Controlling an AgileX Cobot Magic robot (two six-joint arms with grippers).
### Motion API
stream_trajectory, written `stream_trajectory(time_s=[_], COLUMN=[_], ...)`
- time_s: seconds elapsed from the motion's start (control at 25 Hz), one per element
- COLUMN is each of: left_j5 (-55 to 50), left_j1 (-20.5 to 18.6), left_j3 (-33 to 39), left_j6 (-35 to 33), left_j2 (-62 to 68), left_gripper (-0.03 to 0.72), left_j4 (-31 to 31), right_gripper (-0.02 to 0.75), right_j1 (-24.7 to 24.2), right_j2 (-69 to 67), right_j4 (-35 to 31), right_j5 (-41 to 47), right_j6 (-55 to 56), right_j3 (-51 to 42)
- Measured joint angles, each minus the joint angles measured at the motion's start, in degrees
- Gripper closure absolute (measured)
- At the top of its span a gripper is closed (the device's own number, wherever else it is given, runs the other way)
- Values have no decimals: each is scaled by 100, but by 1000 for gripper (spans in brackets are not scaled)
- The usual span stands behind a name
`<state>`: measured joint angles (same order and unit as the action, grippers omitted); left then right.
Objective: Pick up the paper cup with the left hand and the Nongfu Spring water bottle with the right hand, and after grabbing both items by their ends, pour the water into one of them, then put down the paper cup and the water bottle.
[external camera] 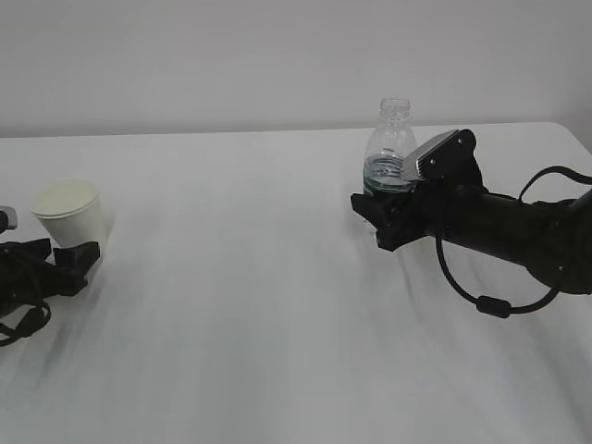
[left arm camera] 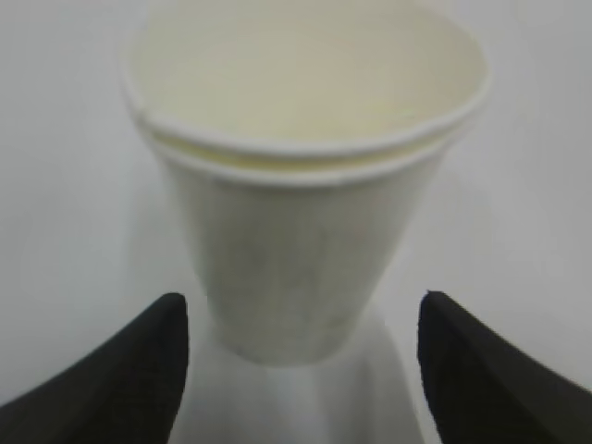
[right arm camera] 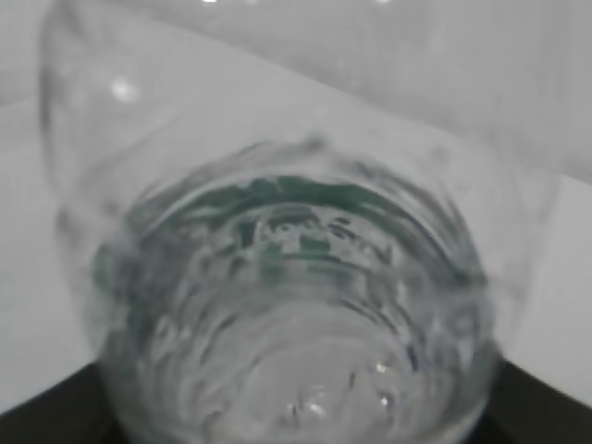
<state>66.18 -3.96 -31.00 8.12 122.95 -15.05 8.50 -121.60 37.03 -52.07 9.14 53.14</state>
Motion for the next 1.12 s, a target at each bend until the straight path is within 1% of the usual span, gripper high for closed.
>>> stream_trajectory(time_s=[0.16, 0.32, 0.8, 1.12], left_j5=[0, 0, 0, 0], left_j1=[0, 0, 0, 0], left_j3=[-195, -237, -851, -893], left_j6=[0, 0, 0, 106], left_j2=[10, 12, 185, 290], left_gripper=[129, 129, 129, 130], left_j4=[-62, -62, -62, -62], right_gripper=[269, 269, 269, 269], right_j1=[0, 0, 0, 0], right_j2=[0, 0, 9, 9], right_j4=[42, 64, 77, 98], right_j5=[0, 0, 0, 0], right_j6=[0, 0, 0, 0], right_j3=[0, 0, 0, 0])
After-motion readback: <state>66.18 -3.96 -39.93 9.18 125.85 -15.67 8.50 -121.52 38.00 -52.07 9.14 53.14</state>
